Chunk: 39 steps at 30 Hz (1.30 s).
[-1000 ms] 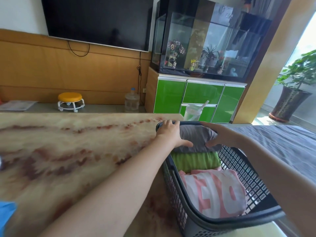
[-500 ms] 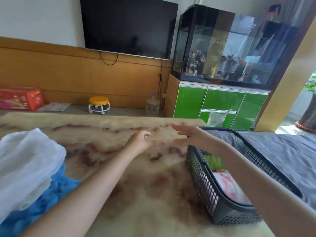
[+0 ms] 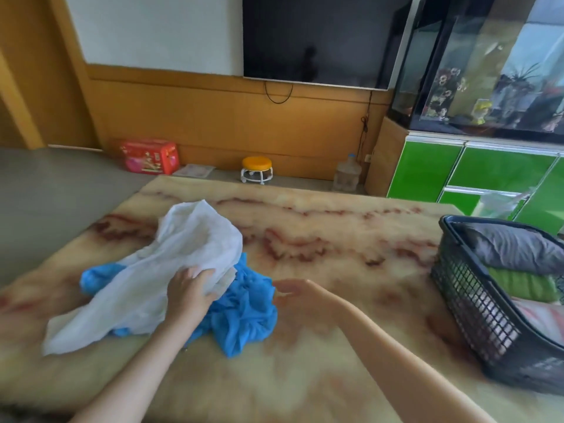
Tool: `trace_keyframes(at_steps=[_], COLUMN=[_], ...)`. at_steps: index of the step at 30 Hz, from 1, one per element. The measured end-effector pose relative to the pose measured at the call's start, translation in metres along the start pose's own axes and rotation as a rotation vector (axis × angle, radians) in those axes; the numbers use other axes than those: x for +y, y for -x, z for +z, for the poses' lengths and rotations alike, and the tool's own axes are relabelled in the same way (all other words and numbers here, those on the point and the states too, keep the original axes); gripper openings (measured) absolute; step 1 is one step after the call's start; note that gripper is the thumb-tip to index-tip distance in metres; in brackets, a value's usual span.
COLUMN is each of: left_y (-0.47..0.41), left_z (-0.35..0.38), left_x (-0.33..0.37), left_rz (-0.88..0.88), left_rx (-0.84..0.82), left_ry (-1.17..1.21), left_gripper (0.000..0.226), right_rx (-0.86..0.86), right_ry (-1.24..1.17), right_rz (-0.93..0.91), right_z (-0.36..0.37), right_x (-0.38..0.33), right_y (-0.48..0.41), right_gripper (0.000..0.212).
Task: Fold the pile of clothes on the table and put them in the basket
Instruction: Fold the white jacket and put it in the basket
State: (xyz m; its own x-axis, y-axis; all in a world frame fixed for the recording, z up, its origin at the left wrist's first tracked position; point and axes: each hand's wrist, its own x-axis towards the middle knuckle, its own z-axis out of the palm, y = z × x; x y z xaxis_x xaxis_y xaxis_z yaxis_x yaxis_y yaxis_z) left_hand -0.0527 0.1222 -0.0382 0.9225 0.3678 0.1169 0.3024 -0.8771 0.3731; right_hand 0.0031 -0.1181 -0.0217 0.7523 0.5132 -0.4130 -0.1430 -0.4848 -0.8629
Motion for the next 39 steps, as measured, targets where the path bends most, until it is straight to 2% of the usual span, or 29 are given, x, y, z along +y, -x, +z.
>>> trace_keyframes(at_steps=[2, 4, 6, 8, 10, 13, 15, 17, 19, 21, 23, 26, 29, 31, 33, 34, 37, 39], left_y=[-0.003, -0.006, -0.007, -0.007, -0.007, 0.000, 0.009, 0.017, 0.023, 0.026, 0.022, 0.012, -0.004, -0.013, -0.021, -0.024, -0.030, -0.032], left_z=[-0.001, 0.002, 0.004, -0.001, -0.009, -0.012, -0.005, 0.007, 0.012, 0.013, 0.011, 0.002, 0.004, 0.013, 0.021, 0.025, 0.034, 0.041], left_x=[-0.024, -0.044, -0.053, -0.049, -0.034, 0.011, 0.043, 0.072, 0.093, 0.102, 0.099, 0.085, 0.067, 0.058, 0.054, 0.052, 0.048, 0.045], left_rz=[-0.099, -0.105, -0.062, -0.068, -0.073, -0.059, -0.038, 0.055, 0.197, 0.260, 0.289, 0.296, 0.316, 0.286, 0.207, 0.184, 0.156, 0.149], left_rx=[-0.048, -0.064, 0.036, 0.122, 0.128, 0.020, -0.099, -0.242, -0.356, -0.404, -0.319, -0.104, 0.054, 0.001, -0.115, -0.155, -0.257, -0.295], left_ry=[-0.069, -0.072, -0.018, 0.155, 0.341, 0.694, 0.871, 0.940, 0.845, 0.810, 0.811, 0.705, 0.452, 0.231, 0.099, 0.079, 0.133, 0.140], left_gripper=[0.059, 0.057, 0.041, 0.019, 0.008, 0.013, 0.012, 0.016, 0.026, 0.028, 0.027, 0.029, 0.042, 0.060, 0.068, 0.068, 0.068, 0.068], right_rx=[0.059, 0.104, 0.129, 0.181, 0.249, 0.274, 0.242, 0.231, 0.313, 0.486, 0.649, 0.827, 0.930, 0.915, 0.851, 0.835, 0.754, 0.636], right_ry=[0.039, 0.024, -0.065, -0.120, -0.159, -0.386, -0.474, -0.409, -0.344, -0.282, -0.211, -0.198, -0.187, -0.174, -0.207, -0.149, 0.237, 0.457], right_rz=[-0.029, -0.031, -0.013, 0.005, -0.003, -0.004, 0.012, 0.004, 0.003, 0.025, 0.042, 0.092, 0.172, 0.213, 0.208, 0.172, 0.016, -0.046], right_z=[0.020, 0.034, 0.043, 0.049, 0.050, 0.044, 0.031, 0.018, 0.009, -0.005, -0.027, -0.069, -0.104, -0.117, -0.119, -0.114, -0.084, -0.060], right_x=[-0.006, -0.010, -0.012, -0.016, -0.020, -0.033, -0.040, -0.044, -0.041, -0.031, -0.016, 0.007, 0.036, 0.050, 0.058, 0.056, 0.039, 0.029], right_y=[-0.010, -0.020, -0.029, -0.035, -0.042, -0.042, -0.039, -0.037, -0.040, -0.045, -0.046, -0.029, -0.013, -0.009, -0.011, -0.012, -0.017, -0.025], right_gripper=[0.055, 0.049, 0.044, 0.041, 0.039, 0.027, 0.038, 0.045, 0.030, 0.014, 0.013, 0.015, 0.020, 0.021, 0.045, 0.056, 0.078, 0.084])
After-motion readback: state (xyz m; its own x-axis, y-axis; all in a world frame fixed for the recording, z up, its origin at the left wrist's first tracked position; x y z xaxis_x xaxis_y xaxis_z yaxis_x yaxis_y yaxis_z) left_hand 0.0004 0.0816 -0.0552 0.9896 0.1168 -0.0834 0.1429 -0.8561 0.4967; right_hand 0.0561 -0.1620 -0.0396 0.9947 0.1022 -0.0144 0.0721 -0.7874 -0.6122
